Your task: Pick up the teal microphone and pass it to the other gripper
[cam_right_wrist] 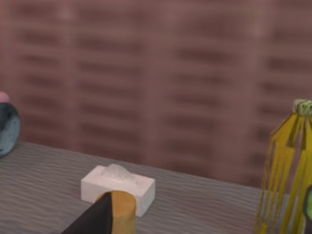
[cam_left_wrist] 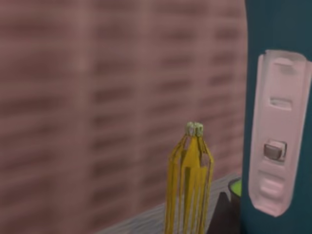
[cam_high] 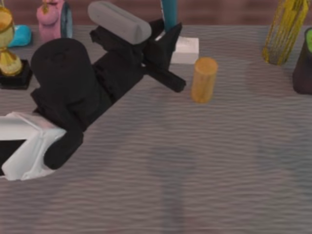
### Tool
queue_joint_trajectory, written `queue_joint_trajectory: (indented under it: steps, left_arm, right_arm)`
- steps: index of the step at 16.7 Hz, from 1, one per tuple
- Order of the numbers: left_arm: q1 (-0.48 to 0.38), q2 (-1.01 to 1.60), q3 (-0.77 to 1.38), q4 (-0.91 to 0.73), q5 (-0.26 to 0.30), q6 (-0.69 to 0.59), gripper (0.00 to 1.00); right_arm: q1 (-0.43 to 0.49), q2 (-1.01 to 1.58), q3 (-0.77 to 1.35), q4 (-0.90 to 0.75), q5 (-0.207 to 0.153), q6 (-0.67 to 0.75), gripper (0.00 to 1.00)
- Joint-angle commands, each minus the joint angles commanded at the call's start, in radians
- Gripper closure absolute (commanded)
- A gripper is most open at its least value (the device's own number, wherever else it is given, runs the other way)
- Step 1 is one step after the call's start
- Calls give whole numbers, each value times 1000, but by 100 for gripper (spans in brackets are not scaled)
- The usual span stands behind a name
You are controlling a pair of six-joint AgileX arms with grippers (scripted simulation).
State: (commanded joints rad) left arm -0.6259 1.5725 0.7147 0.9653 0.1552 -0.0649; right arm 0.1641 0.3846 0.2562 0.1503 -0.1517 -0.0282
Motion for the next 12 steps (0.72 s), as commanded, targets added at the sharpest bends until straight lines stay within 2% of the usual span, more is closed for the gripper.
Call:
queue_joint_trajectory:
  steps: [7, 10, 12]
  left_arm:
    - [0, 0, 0, 0, 0, 0, 100]
    - [0, 0, 0, 0, 0, 0, 100]
    - [0, 0, 0, 0, 0, 0, 100]
  right_arm:
    - [209, 591, 343, 207, -192, -21, 0]
    - [273, 766, 447, 268, -252, -29, 0]
    - [301, 833, 489, 292, -277, -33, 0]
